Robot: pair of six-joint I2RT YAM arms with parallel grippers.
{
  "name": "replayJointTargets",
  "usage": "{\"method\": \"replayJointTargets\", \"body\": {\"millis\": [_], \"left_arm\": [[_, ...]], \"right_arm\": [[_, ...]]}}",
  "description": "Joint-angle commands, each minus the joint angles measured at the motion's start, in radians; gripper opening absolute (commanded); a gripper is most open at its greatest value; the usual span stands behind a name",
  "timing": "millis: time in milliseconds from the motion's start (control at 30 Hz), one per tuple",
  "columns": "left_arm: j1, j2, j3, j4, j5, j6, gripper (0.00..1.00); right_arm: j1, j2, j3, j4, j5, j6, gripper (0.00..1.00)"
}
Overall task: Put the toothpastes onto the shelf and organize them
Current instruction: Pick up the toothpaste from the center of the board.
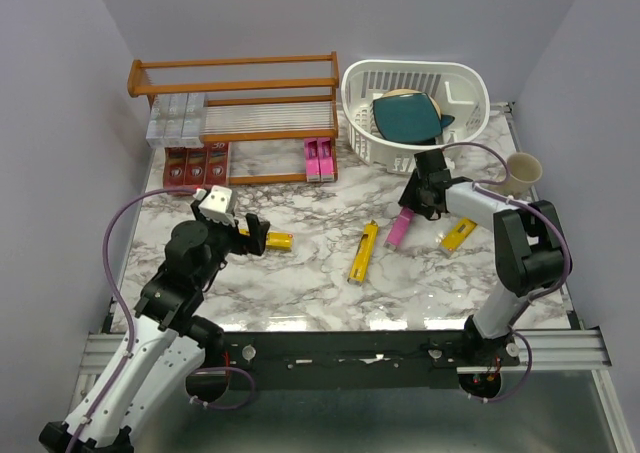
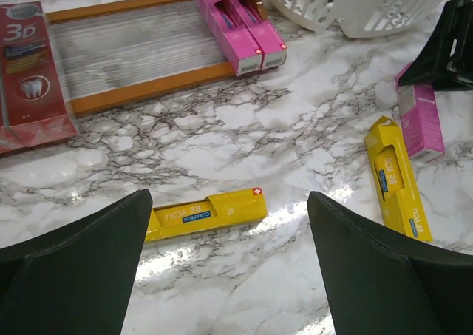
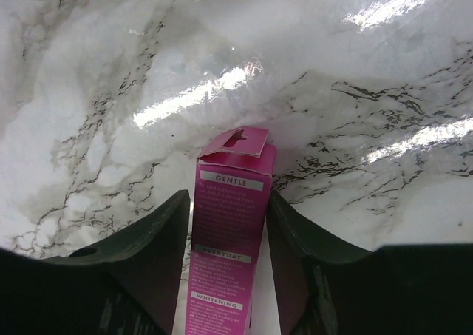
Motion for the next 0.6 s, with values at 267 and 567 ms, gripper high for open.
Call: {"method": "replayJointTargets", "body": {"millis": [267, 567], "left_arm": [[-0.113, 0.069, -0.009, 0.058, 0.118, 0.016, 0.99], [-0.544, 0.276, 0.083, 0.039, -0.248, -0.007, 0.99]], "right_arm": [[-0.005, -0.094, -0.042, -0.082, -0.001, 0.031, 0.37], [-0.004, -0.246, -0.088, -0.176, -0.018, 0.017, 0.33]]}}
